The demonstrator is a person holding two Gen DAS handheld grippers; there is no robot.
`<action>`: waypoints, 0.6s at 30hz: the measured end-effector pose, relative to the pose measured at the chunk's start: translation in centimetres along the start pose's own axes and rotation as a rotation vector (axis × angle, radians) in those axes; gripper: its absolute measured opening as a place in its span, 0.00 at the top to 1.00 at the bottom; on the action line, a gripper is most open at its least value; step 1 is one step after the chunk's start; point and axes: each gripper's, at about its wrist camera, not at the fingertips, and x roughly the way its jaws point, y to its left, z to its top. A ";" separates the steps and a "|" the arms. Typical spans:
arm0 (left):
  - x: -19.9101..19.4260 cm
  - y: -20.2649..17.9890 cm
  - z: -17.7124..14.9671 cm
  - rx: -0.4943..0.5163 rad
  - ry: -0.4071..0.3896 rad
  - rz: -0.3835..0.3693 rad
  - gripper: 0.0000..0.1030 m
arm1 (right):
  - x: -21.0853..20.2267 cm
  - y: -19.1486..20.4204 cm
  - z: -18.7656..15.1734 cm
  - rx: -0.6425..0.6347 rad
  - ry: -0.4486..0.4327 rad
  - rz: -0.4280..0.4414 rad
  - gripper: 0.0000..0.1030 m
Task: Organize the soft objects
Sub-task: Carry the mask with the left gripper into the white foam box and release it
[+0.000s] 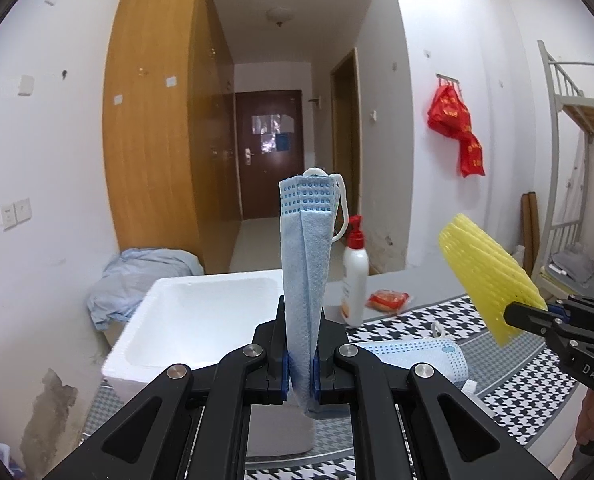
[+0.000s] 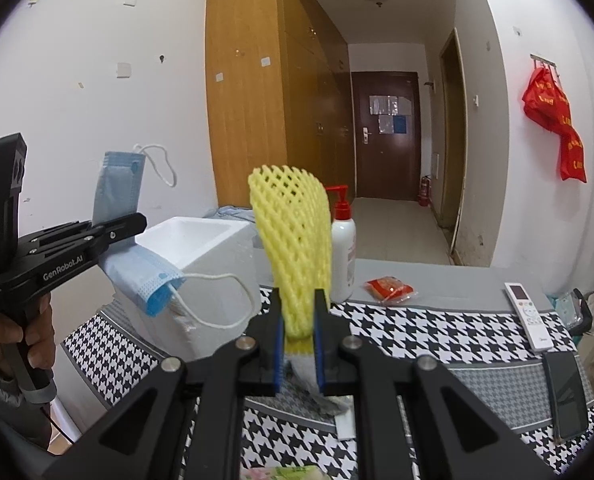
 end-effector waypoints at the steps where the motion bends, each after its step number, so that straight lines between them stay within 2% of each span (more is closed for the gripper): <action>1: -0.1 0.4 0.0 -0.004 -0.002 0.007 0.92 | 0.1 0.2 0.1 -0.004 0.000 0.004 0.85; 12: -1.0 3.0 0.5 -0.030 -0.018 0.074 0.92 | 1.0 2.8 1.1 -0.044 -0.011 0.059 0.85; 18: -0.3 4.2 0.6 -0.046 -0.005 0.103 0.92 | 1.7 3.7 1.4 -0.051 -0.009 0.088 0.85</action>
